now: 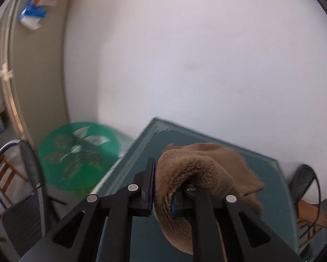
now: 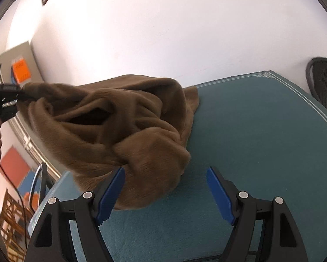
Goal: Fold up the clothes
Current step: 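Close the left gripper on another blanket edge while the right gripper holds its edge, then lift the blanket high with both grippers, raising the right gripper above the table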
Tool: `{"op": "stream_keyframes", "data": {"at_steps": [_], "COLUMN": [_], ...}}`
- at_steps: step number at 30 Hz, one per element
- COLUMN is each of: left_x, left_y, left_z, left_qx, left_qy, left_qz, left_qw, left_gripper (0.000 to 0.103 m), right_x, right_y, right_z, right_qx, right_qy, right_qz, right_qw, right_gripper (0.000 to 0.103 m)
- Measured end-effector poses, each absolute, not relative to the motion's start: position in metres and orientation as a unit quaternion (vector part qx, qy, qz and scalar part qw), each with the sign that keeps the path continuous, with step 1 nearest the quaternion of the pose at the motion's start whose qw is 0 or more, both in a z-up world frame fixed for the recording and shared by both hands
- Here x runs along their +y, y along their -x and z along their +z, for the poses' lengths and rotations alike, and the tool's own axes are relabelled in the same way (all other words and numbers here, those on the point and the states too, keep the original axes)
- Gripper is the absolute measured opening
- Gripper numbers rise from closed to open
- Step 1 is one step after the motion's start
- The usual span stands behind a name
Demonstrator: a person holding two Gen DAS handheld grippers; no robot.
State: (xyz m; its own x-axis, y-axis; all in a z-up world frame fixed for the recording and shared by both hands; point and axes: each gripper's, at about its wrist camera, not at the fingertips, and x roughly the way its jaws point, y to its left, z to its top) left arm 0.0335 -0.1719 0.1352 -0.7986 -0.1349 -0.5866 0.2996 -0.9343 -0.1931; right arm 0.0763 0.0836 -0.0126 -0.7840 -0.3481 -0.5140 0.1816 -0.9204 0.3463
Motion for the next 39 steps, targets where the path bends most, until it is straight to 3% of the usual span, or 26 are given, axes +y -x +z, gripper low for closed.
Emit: {"op": "stream_keyframes", "data": {"at_steps": [11, 13, 15, 18, 27, 29, 31, 32, 33, 34, 35, 39], "left_x": [-0.209, -0.208, -0.210, -0.215, -0.209, -0.205, -0.203, -0.202, -0.203, -0.204, -0.205, -0.202], "left_y": [-0.048, -0.051, -0.052, -0.051, -0.023, -0.015, -0.009, -0.008, -0.007, -0.007, -0.009, -0.026], "left_z": [0.015, 0.011, 0.009, 0.009, -0.016, -0.022, -0.027, -0.029, -0.029, -0.028, -0.025, 0.004], "left_qx": [0.162, 0.161, 0.164, 0.167, 0.165, 0.156, 0.155, 0.156, 0.161, 0.171, 0.182, 0.213], "left_qy": [-0.399, -0.400, -0.399, -0.395, -0.439, -0.448, -0.452, -0.453, -0.455, -0.455, -0.449, -0.405], "left_qz": [-0.895, -0.896, -0.896, -0.898, -0.880, -0.877, -0.874, -0.874, -0.872, -0.871, -0.872, -0.888], "left_qw": [0.113, 0.107, 0.103, 0.102, 0.077, 0.081, 0.083, 0.084, 0.083, 0.078, 0.073, 0.041], "left_gripper": [0.015, 0.022, 0.042, 0.061, 0.071, 0.071, 0.070, 0.056, 0.029, 0.019, 0.015, 0.015], "right_x": [0.085, 0.076, 0.065, 0.048, 0.017, 0.013, 0.015, 0.019, 0.026, 0.033, 0.042, 0.074], "right_y": [-0.058, -0.056, -0.054, -0.052, -0.022, -0.019, -0.017, -0.018, -0.021, -0.026, -0.031, -0.065], "right_z": [-0.006, -0.003, 0.000, 0.003, -0.034, -0.036, -0.035, -0.032, -0.025, -0.017, -0.007, 0.050], "right_qx": [-0.109, -0.092, -0.069, -0.025, 0.022, 0.030, 0.023, 0.015, 0.008, 0.002, -0.006, -0.026], "right_qy": [-0.309, -0.306, -0.305, -0.316, -0.379, -0.376, -0.374, -0.367, -0.351, -0.332, -0.310, -0.196], "right_qz": [-0.936, -0.938, -0.940, -0.937, -0.912, -0.914, -0.915, -0.919, -0.927, -0.936, -0.945, -0.979], "right_qw": [0.129, 0.134, 0.139, 0.151, 0.154, 0.151, 0.147, 0.143, 0.131, 0.117, 0.102, 0.049], "right_gripper": [0.079, 0.079, 0.079, 0.079, 0.075, 0.034, 0.022, 0.016, 0.015, 0.014, 0.013, 0.012]}}
